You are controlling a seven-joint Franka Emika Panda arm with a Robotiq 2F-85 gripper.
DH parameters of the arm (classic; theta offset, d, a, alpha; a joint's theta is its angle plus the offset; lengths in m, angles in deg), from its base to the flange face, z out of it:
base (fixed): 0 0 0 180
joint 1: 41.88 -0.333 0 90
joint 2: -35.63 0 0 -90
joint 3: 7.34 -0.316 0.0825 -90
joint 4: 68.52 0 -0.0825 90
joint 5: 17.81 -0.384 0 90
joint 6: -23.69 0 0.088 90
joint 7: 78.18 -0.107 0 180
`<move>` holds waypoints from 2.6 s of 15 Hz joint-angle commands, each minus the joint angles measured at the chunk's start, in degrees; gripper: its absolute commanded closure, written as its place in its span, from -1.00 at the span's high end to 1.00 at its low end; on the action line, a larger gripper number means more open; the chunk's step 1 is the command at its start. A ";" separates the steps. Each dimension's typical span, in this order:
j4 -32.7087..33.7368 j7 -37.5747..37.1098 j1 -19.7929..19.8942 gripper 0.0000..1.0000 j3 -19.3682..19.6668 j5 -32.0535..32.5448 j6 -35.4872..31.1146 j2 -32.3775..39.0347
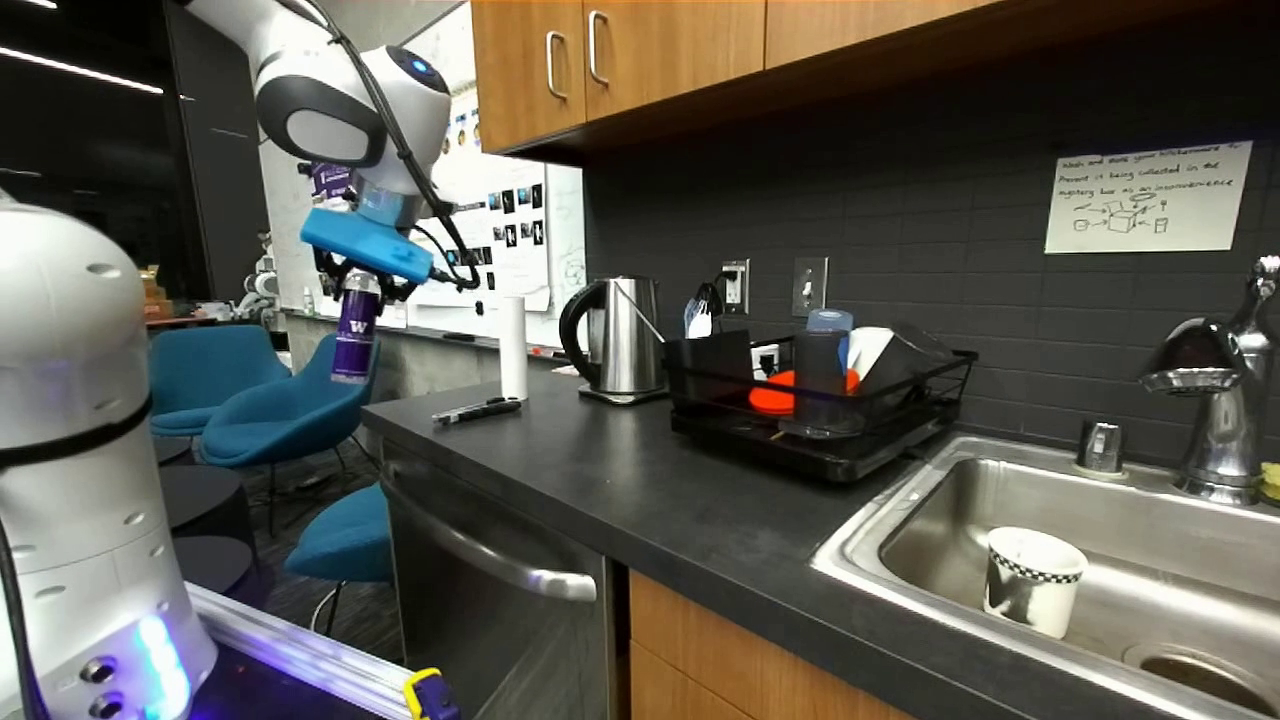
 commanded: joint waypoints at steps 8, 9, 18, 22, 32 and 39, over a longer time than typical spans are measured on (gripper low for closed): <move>0.16 -0.32 -12.32 -0.38 -20.30 -28.20 -27.00 9.62; 0.87 0.31 -13.42 -0.38 -20.96 -29.84 -29.77 11.13; 11.55 6.65 -11.09 -0.38 -25.18 -41.34 -38.29 21.26; 16.96 10.00 -9.78 -0.38 -25.57 -42.85 -39.64 26.14; 33.63 37.42 -9.58 -0.38 -30.41 -57.13 -54.90 40.87; 47.71 50.28 -12.26 -0.38 -28.36 -55.93 -71.52 56.55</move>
